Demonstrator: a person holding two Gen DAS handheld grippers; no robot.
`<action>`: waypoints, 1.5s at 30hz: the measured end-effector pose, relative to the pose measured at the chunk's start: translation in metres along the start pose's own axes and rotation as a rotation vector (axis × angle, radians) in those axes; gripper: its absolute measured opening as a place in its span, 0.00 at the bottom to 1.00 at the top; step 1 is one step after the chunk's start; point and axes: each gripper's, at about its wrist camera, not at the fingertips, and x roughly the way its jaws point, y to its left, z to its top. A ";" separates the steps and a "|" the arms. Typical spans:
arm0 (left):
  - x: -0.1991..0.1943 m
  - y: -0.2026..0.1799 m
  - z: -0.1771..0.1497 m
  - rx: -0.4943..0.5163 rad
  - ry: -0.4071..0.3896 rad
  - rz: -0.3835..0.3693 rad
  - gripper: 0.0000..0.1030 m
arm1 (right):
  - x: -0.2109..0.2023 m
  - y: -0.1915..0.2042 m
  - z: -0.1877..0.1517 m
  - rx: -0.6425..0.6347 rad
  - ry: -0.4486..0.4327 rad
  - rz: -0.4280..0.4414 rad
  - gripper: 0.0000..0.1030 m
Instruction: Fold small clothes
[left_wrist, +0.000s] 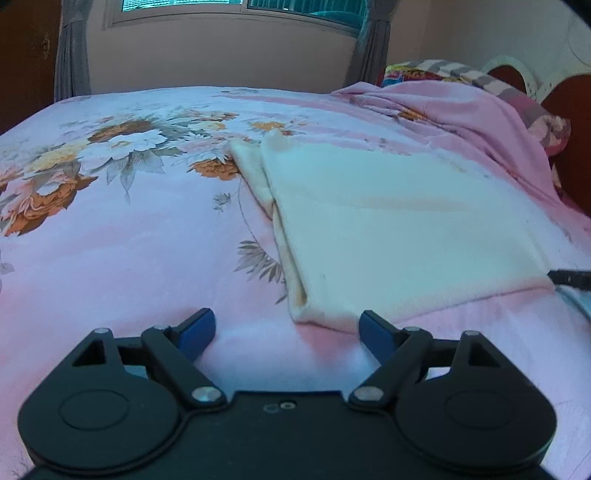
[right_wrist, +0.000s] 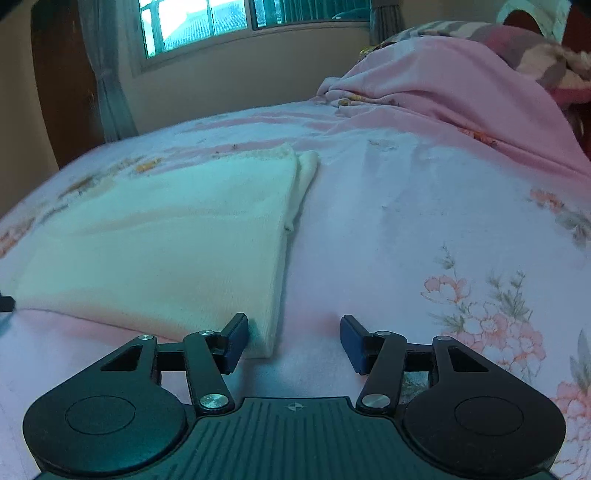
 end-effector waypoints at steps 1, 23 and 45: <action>-0.001 0.000 0.000 0.006 0.004 0.005 0.81 | -0.001 0.003 0.001 -0.005 0.008 -0.009 0.53; -0.022 0.000 -0.006 0.021 -0.045 0.092 0.79 | -0.006 0.012 0.004 -0.041 -0.018 -0.094 0.53; 0.007 0.011 0.027 -0.080 -0.020 0.096 0.76 | 0.021 0.019 0.014 -0.090 0.011 -0.016 0.23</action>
